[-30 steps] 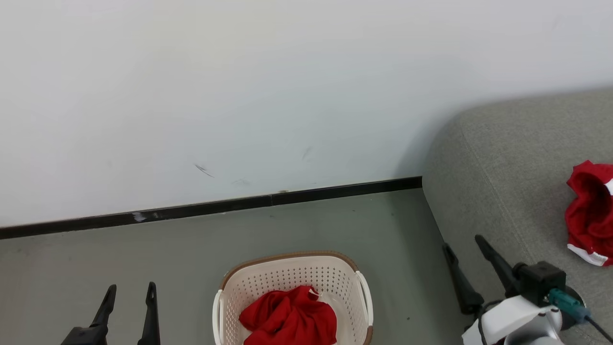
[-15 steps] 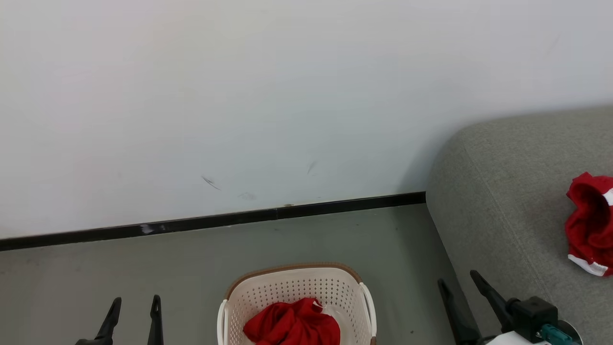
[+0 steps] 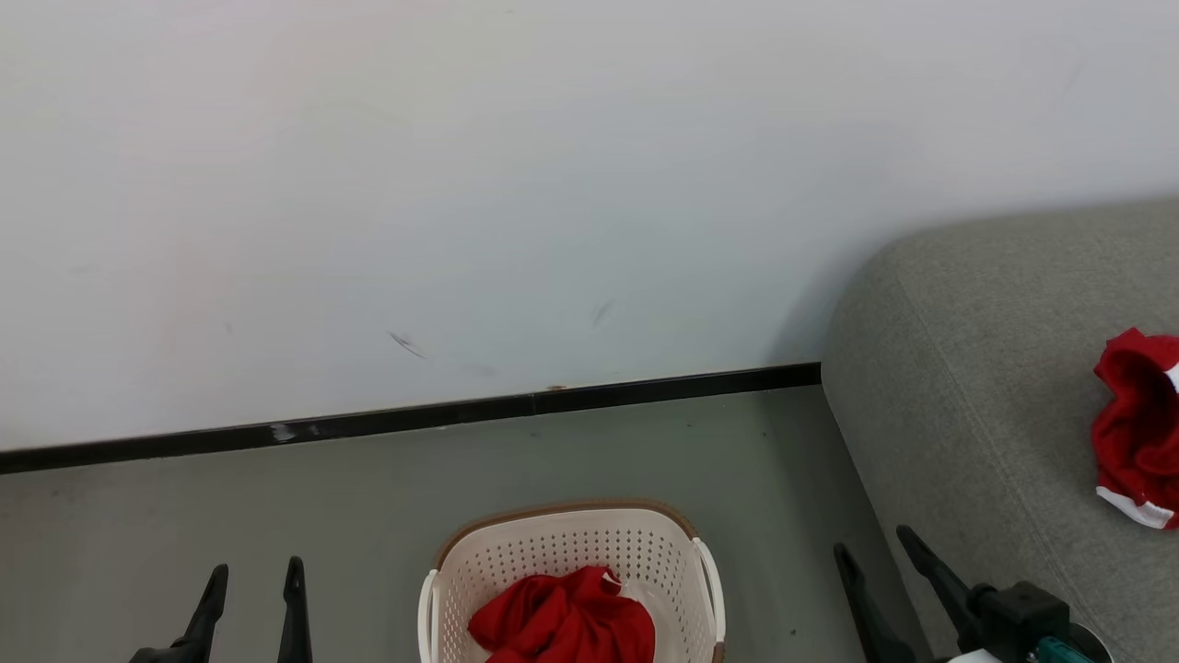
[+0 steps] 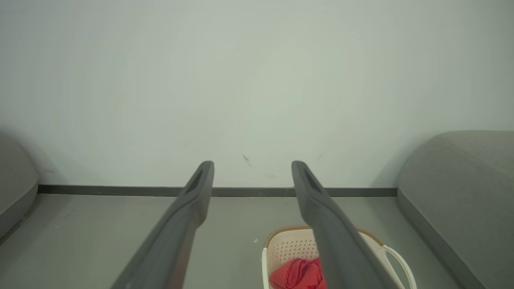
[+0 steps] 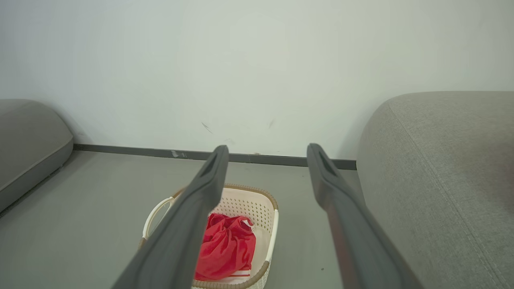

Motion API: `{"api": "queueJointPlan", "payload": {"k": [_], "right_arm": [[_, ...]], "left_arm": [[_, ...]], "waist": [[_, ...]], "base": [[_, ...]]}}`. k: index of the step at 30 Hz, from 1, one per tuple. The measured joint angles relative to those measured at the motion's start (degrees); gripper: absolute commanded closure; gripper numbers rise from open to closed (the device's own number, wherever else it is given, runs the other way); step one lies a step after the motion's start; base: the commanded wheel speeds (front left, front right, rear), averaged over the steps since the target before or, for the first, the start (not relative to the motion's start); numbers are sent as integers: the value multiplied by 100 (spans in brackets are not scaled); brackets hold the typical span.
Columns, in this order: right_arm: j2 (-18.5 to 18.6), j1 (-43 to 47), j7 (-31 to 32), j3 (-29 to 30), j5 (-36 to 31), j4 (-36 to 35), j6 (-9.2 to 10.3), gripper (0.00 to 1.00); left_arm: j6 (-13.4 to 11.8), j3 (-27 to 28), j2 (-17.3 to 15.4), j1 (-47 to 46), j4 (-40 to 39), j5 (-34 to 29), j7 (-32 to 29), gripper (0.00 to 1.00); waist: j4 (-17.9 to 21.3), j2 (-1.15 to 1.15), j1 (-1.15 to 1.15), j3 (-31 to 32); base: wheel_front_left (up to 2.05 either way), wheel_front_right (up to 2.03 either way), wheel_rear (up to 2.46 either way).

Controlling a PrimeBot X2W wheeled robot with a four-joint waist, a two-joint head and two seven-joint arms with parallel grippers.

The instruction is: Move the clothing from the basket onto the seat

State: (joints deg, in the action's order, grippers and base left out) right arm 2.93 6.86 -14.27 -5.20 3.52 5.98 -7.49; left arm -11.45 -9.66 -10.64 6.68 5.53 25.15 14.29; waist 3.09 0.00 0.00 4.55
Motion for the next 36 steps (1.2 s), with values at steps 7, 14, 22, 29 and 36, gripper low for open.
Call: {"api": "queueJointPlan", "payload": {"k": [7, 14, 22, 29, 36], "right_arm": [[-36, 37, 15, 21, 0, -138, 0, 0], [-44, 40, 15, -88, 68, -310, 0, 0], [-46, 35, 15, 74, 62, -447, 0, 0], [-33, -7, 66, -94, -20, -598, -1, 0], [-10, -145, 66, -93, -70, -762, -1, 0]], "left_arm": [[0, 5, -34, 42, -30, -21, 0, 0], [1, -88, -199, 48, 10, -143, -45, 0], [60, -227, -323, -127, 55, -280, -297, 0], [210, -491, -379, -422, 98, -371, -525, 0], [364, -744, -389, -846, 216, -470, -734, 0]], "waist": [[17, 0, 0, -57], [40, 0, 0, -138], [71, 0, 0, -290], [97, 0, 0, -486], [130, 0, 0, -749]], "base": [[0, 0, 0], [0, 0, 0], [0, 0, 0], [0, 0, 0], [0, 0, 0]]}}
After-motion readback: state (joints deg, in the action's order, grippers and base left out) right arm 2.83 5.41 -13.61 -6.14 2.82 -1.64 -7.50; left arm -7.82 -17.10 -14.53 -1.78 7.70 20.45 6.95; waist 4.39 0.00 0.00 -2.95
